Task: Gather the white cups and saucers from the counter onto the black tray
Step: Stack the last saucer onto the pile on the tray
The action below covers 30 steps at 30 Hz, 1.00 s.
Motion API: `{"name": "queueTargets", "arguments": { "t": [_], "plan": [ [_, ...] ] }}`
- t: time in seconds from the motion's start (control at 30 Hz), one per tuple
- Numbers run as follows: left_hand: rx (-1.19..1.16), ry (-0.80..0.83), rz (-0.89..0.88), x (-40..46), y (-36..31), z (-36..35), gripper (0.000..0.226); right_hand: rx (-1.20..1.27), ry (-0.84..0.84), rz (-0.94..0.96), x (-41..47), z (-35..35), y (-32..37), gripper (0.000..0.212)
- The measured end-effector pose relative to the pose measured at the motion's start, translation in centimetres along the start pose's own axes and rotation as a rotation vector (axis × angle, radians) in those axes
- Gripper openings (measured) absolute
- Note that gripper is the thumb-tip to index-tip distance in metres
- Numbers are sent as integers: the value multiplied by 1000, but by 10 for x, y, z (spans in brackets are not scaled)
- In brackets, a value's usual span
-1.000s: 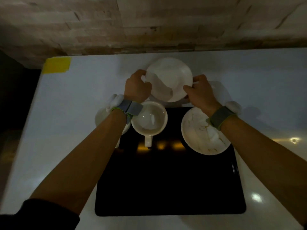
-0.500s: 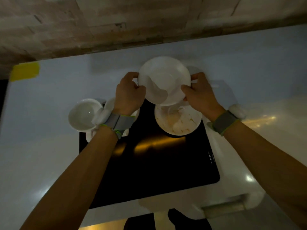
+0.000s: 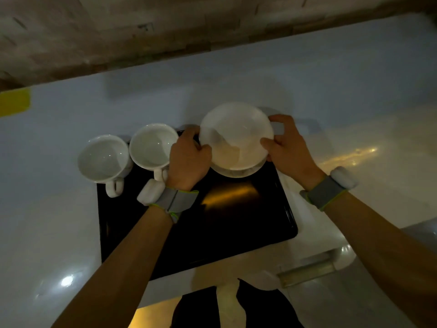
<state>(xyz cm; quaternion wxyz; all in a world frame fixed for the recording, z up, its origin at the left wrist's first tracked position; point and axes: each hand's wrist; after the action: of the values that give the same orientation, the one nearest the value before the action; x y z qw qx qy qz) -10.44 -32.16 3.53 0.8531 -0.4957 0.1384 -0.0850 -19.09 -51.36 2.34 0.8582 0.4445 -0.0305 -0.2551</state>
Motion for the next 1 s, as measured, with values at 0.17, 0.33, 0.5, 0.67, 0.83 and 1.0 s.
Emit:
{"name": "queueTargets", "arguments": {
  "t": [0.17,0.33,0.5,0.67,0.83,1.0],
  "plan": [
    [37,75,-51,-11,7,-6,39,-52,-8,4,-8,-4,-11,46],
    [72,97,-8,-10,11,-10,49,-79,-6,0,-6,-5,-17,44],
    [130,107,30,-8,16,-14,52,-125,-7,15,-4,-8,-18,43],
    [193,108,-5,-4,18,-14,54,-154,4,-13,-2,-13,-21,43],
    [125,57,-27,-10,21,-16,55,-160,1,-12,-2,-16,-26,45],
    [74,47,-47,-13,20,-16,51,-170,-18,10,-3,-19,-27,46]
  ]
}}
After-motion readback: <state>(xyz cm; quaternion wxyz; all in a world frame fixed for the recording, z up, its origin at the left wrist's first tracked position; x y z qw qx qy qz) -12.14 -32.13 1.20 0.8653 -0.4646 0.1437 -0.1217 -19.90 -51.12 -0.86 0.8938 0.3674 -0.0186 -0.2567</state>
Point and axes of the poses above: each hand's wrist, its own x-axis towards the middle knuckle, its own z-axis out of the back of the hand, y = z × x, and after that the axes turned 11 degrees about -x, right-handed
